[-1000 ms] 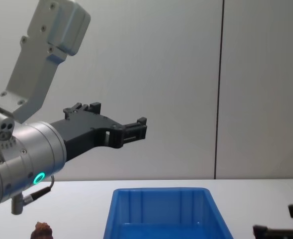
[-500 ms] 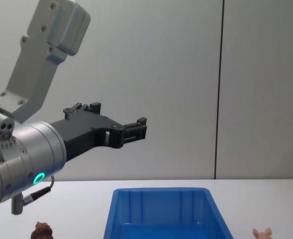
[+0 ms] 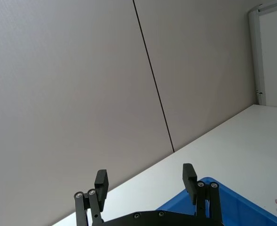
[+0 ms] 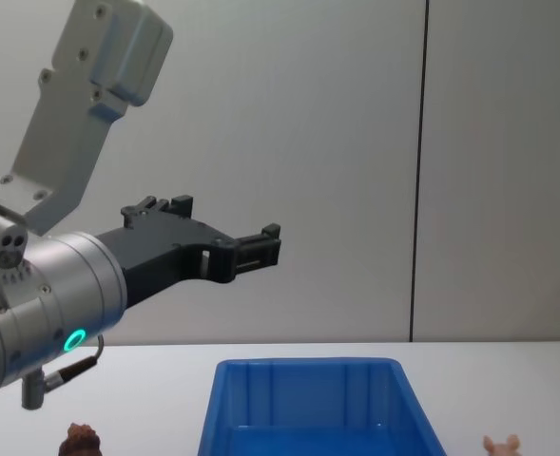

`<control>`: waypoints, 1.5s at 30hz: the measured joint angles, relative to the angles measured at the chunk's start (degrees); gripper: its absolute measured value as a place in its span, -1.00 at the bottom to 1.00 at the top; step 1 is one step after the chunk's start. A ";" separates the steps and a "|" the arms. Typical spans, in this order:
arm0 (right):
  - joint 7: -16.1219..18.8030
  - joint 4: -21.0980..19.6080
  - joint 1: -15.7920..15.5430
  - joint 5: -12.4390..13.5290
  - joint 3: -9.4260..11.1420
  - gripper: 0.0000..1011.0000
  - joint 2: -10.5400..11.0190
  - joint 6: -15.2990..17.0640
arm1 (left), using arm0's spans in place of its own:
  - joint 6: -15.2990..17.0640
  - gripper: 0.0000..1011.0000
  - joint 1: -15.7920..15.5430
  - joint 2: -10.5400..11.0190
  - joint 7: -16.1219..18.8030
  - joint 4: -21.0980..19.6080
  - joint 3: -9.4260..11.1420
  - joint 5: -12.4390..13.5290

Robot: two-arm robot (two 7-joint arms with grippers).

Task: Pick up the two dolls from the table and place them into the box.

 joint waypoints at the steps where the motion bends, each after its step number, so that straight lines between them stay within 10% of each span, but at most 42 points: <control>1: -0.07 0.29 0.20 0.00 -0.03 0.57 -0.14 0.06 | 0.00 0.98 0.00 0.00 0.00 0.00 0.00 0.00; 15: -1.28 0.90 0.99 0.25 0.25 -0.25 -0.52 -0.07 | 0.00 0.98 0.00 0.00 0.00 0.00 0.00 0.00; 32: -2.80 -4.68 1.69 0.27 1.31 -0.25 -0.08 -4.98 | 0.00 0.98 0.00 0.00 0.00 0.00 0.00 0.00; 45: 2.41 -7.95 4.09 -0.08 0.37 -0.25 -1.43 -6.14 | 0.00 0.98 0.00 0.00 0.00 0.00 0.00 0.00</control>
